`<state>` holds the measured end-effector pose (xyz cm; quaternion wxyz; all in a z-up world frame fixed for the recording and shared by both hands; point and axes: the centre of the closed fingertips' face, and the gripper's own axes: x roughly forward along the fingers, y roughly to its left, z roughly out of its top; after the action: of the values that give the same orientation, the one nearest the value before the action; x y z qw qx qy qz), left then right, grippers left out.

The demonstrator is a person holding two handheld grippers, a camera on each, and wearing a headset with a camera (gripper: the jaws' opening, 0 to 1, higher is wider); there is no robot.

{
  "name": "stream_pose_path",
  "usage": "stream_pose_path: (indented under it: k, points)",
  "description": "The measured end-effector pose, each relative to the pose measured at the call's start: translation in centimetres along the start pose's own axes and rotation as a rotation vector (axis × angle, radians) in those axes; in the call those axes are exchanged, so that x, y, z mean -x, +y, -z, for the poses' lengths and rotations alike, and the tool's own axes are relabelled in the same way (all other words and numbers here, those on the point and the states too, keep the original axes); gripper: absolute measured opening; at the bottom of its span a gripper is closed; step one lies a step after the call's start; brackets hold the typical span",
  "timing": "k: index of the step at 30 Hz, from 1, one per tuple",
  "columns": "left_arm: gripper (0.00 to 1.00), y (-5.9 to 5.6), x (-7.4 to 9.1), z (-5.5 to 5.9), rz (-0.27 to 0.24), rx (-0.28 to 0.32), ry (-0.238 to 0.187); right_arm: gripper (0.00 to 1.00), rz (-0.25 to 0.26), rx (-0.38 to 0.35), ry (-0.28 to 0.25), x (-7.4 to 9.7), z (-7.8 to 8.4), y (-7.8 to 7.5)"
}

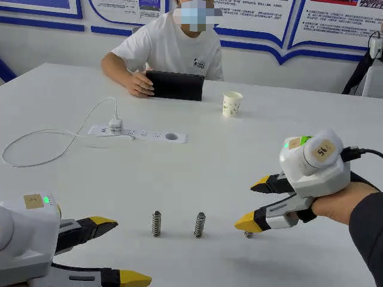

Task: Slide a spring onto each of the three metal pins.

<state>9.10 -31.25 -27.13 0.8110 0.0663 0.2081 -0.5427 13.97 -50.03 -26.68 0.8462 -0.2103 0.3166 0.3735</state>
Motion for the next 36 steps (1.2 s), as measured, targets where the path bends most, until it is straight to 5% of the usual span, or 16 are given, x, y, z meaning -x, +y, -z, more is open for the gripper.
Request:
stream_pose_path:
  k: [16, 36]
  points:
    - [0.77, 0.0, 0.0, -0.2, -0.009, 0.002, -0.012, 0.6, 0.059, -0.06, -0.12, 3.7, 2.6, 1.6]
    - [0.78, -0.2, -0.1, 0.3, -0.015, 0.02, -0.019, 0.63, 0.123, -0.145, -0.224, 5.8, 5.2, 3.0]
